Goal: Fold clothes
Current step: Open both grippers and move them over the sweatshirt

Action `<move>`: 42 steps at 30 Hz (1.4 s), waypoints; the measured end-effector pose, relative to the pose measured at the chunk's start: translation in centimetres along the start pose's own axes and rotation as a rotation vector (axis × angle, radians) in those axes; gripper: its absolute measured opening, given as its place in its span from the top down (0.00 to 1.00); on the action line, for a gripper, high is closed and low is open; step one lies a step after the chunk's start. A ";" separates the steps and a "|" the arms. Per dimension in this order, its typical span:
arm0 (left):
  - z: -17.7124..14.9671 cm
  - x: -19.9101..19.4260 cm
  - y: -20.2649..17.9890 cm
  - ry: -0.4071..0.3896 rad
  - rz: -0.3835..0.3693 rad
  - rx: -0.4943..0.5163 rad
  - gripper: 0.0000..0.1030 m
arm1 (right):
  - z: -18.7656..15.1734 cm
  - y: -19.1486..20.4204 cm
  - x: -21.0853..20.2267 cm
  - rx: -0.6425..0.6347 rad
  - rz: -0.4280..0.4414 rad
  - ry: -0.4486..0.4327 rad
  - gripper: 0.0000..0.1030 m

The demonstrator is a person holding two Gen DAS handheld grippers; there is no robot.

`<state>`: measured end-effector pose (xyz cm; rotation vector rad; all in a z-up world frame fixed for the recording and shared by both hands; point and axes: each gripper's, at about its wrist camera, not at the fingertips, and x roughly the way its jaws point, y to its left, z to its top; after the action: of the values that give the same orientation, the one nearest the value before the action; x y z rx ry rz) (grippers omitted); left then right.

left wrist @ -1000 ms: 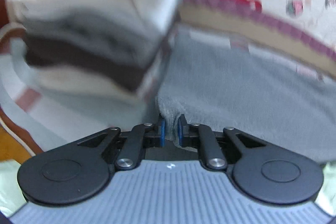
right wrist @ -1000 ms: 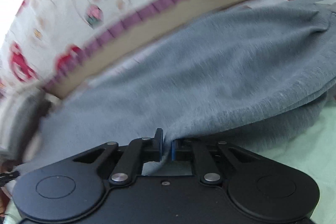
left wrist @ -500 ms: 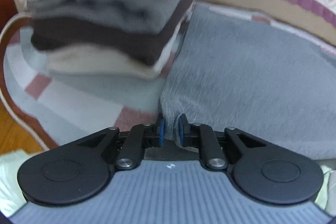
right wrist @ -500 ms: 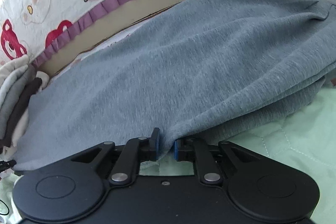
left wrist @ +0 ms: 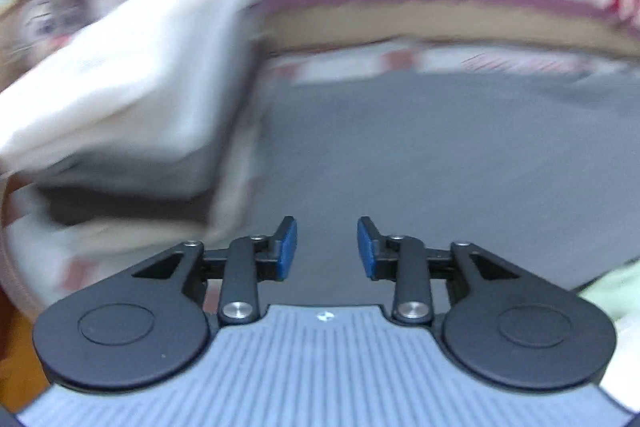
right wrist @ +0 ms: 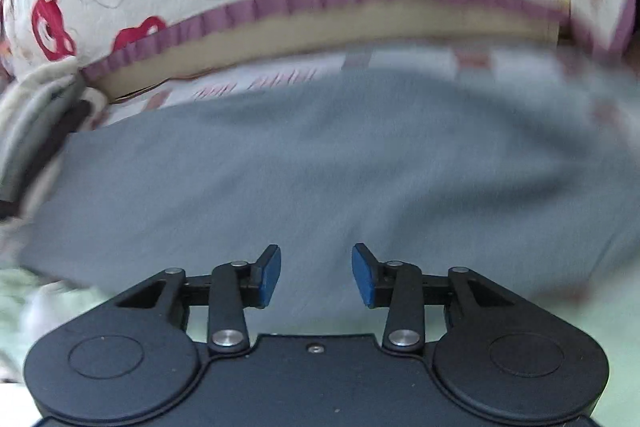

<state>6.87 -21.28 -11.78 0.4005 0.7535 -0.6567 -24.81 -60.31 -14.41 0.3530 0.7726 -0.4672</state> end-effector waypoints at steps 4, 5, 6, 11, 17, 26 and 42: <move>4.4 3.8 -6.3 -0.046 -0.184 0.081 0.60 | 7.1 -1.2 4.2 -0.273 -0.090 -0.025 0.56; 5.2 5.1 -7.9 -0.061 -0.210 0.102 0.60 | 8.8 -1.2 5.7 -0.343 -0.102 -0.011 0.56; 6.0 6.4 -9.5 -0.076 -0.233 0.123 0.60 | 10.4 -1.3 7.2 -0.408 -0.112 0.007 0.56; 9.1 14.0 -16.5 -0.090 -0.328 0.267 0.60 | 15.6 -0.4 14.1 -0.570 -0.084 0.115 0.56; 12.6 21.2 -22.3 -0.084 -0.493 0.347 0.53 | 15.8 2.1 18.1 -0.663 -0.026 0.108 0.44; 13.1 26.4 -25.3 -0.043 -0.466 0.509 0.44 | 13.4 -2.5 20.0 -0.380 -0.064 0.157 0.19; 13.3 25.3 -26.8 -0.123 -0.358 0.556 0.95 | 13.8 -3.2 18.5 -0.136 -0.158 -0.015 0.91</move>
<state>9.23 -58.34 -24.22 0.7330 0.5188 -1.2247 -6.93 -74.45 -19.24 0.1623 0.8165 -0.5619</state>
